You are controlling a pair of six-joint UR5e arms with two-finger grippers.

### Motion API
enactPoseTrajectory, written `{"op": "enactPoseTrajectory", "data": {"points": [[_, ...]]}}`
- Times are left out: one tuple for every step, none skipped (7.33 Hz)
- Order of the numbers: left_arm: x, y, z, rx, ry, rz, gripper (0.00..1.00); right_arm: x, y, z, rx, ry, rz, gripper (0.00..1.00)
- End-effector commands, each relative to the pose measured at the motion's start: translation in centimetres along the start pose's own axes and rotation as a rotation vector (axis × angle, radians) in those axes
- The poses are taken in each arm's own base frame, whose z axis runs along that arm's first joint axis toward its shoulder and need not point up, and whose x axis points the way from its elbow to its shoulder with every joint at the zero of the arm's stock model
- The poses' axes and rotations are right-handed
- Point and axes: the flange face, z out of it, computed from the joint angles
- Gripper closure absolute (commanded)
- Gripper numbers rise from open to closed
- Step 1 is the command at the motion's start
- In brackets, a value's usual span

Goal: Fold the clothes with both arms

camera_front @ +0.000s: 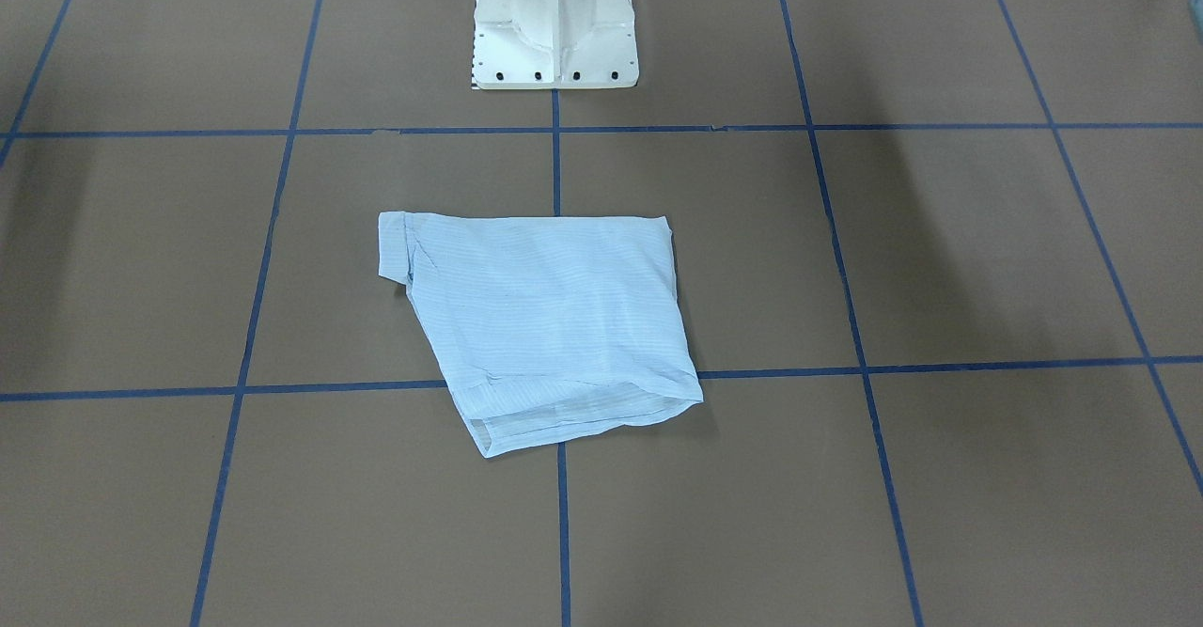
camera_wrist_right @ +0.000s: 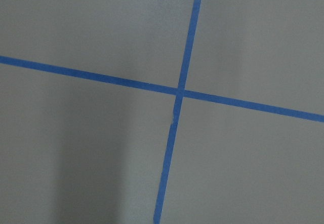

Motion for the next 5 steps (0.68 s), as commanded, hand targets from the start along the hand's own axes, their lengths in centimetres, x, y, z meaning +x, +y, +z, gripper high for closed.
{"op": "enactPoseTrajectory", "data": {"points": [[-1.5,-0.1,-1.0,0.039,-0.032,-0.017,0.0,0.5,0.7,0.6,-0.02,-0.005,0.035,0.0],[-1.6,-0.7,-1.3,0.039,-0.072,-0.022,0.0,0.4,0.7,0.6,-0.021,-0.011,0.058,0.0],[-1.4,-1.6,-1.3,0.007,-0.076,-0.043,0.0,0.4,0.5,0.6,-0.02,-0.015,0.068,0.0],[-1.0,-4.7,-1.8,-0.039,-0.077,-0.081,0.0,0.3,0.4,0.5,-0.019,-0.015,0.068,0.0],[-0.7,-6.1,-2.0,-0.089,-0.076,-0.122,0.0,0.6,0.5,0.8,-0.025,-0.017,0.074,0.0]]}}
